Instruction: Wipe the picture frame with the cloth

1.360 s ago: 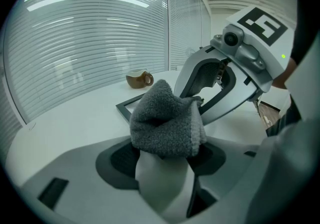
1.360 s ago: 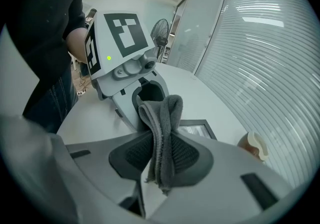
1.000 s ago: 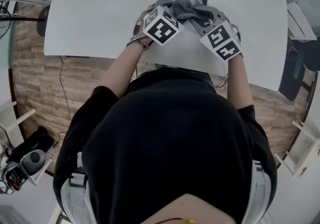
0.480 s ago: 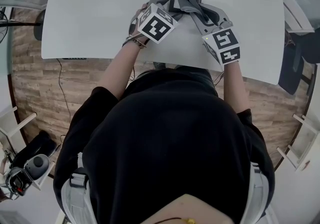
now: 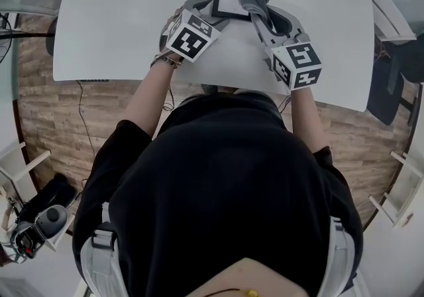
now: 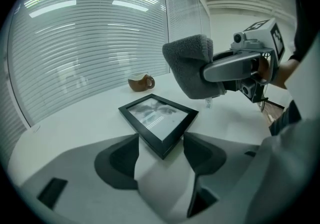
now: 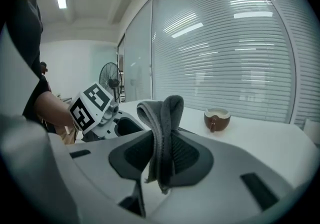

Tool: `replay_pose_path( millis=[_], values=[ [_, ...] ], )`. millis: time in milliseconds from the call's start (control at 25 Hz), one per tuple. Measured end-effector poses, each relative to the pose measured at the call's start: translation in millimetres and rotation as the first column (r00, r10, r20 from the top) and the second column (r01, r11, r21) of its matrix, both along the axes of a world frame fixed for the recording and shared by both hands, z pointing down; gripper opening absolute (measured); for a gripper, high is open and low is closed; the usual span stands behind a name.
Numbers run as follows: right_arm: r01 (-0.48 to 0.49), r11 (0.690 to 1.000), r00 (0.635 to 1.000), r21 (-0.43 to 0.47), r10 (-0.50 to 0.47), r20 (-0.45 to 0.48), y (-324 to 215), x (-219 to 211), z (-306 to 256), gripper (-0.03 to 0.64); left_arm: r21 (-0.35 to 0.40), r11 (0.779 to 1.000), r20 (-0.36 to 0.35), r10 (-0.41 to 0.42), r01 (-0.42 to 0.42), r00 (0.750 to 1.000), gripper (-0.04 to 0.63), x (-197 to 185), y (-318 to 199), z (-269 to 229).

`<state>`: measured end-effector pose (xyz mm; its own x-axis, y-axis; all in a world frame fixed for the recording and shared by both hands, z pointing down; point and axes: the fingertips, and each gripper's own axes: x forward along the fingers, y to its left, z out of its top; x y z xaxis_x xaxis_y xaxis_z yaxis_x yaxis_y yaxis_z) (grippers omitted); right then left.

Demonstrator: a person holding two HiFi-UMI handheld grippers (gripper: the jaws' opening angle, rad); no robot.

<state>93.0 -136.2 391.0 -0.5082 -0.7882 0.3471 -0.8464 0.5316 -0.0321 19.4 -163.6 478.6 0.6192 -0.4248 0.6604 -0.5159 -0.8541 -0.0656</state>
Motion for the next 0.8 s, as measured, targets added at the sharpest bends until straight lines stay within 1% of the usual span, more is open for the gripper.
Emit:
replay_pose_path(
  millis=[160, 240, 320, 440, 560, 720, 800],
  values=[
    [0.003, 1.000, 0.998, 0.017, -0.004, 0.069, -0.2, -4.2, -11.2, 0.097, 0.045, 0.998, -0.001, -0.032, 0.032, 0.999, 0.291, -16.7, -4.6, -1.6],
    [0.003, 1.000, 0.996, 0.022, -0.005, 0.092, 1.0, -3.0, -15.6, 0.097, 0.050, 0.996, -0.005, -0.068, 0.068, 0.998, 0.290, -24.7, -5.4, -1.0],
    [0.003, 1.000, 0.995, 0.027, -0.006, 0.103, 0.5, -4.4, -18.6, 0.097, 0.049, 0.993, -0.023, -0.111, 0.112, 0.994, 0.284, -35.5, -5.7, -1.5],
    [0.014, 0.999, 0.993, 0.044, -0.019, 0.113, 0.1, -4.5, -24.7, 0.097, 0.067, 0.984, -0.083, -0.160, 0.166, 0.984, 0.279, -41.2, -3.3, -18.2],
    [0.035, 0.997, 0.992, 0.073, -0.043, 0.120, 8.3, 10.2, -36.9, 0.097, 0.091, 0.976, -0.135, -0.183, 0.197, 0.974, 0.276, -25.0, 9.5, -44.1],
    [0.054, 0.990, 0.986, 0.130, -0.073, 0.147, 14.1, 16.4, -58.4, 0.097, 0.141, 0.965, -0.220, -0.188, 0.222, 0.957, 0.247, -13.5, 24.1, -78.7],
    [0.056, 0.985, 0.984, 0.161, -0.081, 0.158, 15.8, 18.7, -71.2, 0.097, 0.166, 0.959, -0.248, -0.185, 0.230, 0.951, 0.230, -12.0, 30.2, -93.5]
  ],
)
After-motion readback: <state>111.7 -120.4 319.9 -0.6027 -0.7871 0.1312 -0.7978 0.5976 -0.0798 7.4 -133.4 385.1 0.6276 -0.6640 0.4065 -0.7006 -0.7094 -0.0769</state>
